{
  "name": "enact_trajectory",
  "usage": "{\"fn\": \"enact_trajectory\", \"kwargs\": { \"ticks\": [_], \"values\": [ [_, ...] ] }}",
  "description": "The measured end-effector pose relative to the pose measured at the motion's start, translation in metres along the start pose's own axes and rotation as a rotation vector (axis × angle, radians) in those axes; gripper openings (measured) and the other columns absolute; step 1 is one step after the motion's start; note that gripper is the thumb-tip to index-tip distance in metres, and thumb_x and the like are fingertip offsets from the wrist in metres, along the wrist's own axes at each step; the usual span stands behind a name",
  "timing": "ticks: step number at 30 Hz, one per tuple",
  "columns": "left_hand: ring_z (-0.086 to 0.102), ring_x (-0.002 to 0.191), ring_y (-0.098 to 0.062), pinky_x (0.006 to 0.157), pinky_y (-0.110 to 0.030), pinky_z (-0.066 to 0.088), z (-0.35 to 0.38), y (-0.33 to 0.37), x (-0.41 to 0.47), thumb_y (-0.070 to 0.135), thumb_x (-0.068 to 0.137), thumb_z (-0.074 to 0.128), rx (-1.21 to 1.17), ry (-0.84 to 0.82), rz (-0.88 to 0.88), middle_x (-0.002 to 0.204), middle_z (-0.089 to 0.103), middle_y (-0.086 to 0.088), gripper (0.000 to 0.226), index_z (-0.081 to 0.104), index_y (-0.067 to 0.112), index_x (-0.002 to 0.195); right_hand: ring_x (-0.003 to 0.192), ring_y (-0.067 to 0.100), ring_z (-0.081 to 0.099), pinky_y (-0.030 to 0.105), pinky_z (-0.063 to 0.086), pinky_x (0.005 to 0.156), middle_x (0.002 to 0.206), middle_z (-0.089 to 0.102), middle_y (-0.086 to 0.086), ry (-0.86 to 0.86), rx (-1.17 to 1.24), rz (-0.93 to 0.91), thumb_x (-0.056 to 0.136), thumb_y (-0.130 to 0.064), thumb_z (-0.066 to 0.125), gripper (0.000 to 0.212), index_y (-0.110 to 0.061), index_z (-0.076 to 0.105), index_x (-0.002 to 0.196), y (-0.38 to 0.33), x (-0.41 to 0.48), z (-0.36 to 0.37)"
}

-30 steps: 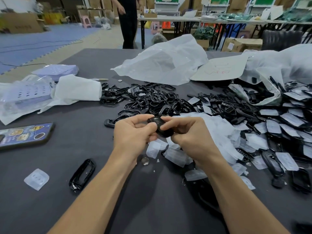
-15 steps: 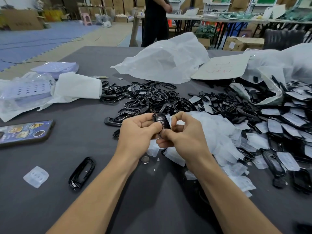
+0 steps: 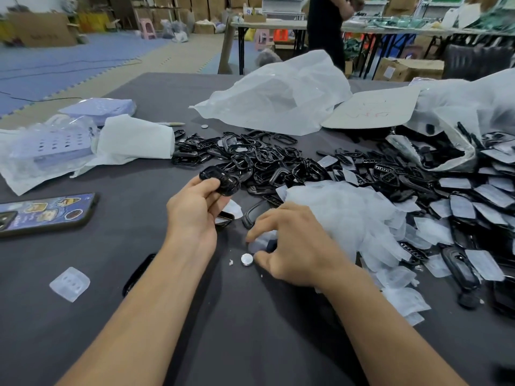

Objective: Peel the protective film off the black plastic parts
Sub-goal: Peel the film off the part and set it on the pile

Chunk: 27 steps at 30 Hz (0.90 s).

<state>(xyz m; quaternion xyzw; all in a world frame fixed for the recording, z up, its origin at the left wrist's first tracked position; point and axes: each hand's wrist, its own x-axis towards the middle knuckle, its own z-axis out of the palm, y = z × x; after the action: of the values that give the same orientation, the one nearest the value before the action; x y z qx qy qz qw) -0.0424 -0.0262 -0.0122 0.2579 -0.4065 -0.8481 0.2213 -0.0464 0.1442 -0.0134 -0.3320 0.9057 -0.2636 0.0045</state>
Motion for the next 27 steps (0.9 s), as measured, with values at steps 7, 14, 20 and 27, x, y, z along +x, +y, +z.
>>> {"fn": "enact_trajectory", "kwargs": {
  "ticks": [7, 14, 20, 27],
  "values": [
    [0.074, 0.067, -0.013, 0.062, -0.022, 0.06, 0.001, -0.006, -0.003, -0.007, 0.094, 0.059, 0.14, -0.153, 0.024, 0.078, 0.079, -0.003, 0.023, 0.067, 0.012, 0.084, 0.069, 0.011, 0.061, 0.023, 0.048, 0.072, 0.059, 0.06, -0.015, 0.095, 0.049, 0.073, 0.085, -0.03, 0.077, 0.009, -0.033, 0.081, 0.093, 0.001, 0.001, 0.001],
    [0.072, 0.082, -0.02, 0.063, -0.025, 0.062, 0.005, -0.008, -0.01, -0.006, 0.093, 0.054, 0.335, -0.327, -0.101, 0.087, 0.079, -0.007, 0.025, 0.07, 0.013, 0.09, 0.068, 0.001, 0.072, 0.014, 0.055, 0.064, 0.074, 0.076, -0.016, 0.469, 0.449, 0.229, 0.077, -0.004, 0.064, 0.031, -0.028, 0.081, 0.084, 0.015, 0.003, -0.001],
    [0.064, 0.076, -0.017, 0.062, -0.023, 0.06, 0.005, -0.007, -0.02, -0.007, 0.09, 0.05, 0.456, -0.604, -0.224, 0.086, 0.075, -0.009, 0.039, 0.08, 0.012, 0.104, 0.058, 0.023, 0.074, 0.031, 0.061, 0.061, 0.072, 0.077, 0.009, 0.465, 0.969, 0.303, 0.09, 0.005, 0.063, 0.025, -0.015, 0.078, 0.085, 0.019, 0.007, -0.007],
    [0.059, 0.055, -0.009, 0.064, -0.026, 0.061, 0.006, -0.009, -0.018, -0.008, 0.093, 0.05, 0.403, -0.6, -0.255, 0.089, 0.073, -0.013, 0.041, 0.083, 0.01, 0.074, 0.047, 0.019, 0.061, 0.024, 0.051, 0.051, 0.065, 0.072, 0.012, 0.465, 1.082, 0.326, 0.08, 0.003, 0.077, 0.021, -0.014, 0.078, 0.069, 0.013, 0.004, -0.016]
  ]
}}
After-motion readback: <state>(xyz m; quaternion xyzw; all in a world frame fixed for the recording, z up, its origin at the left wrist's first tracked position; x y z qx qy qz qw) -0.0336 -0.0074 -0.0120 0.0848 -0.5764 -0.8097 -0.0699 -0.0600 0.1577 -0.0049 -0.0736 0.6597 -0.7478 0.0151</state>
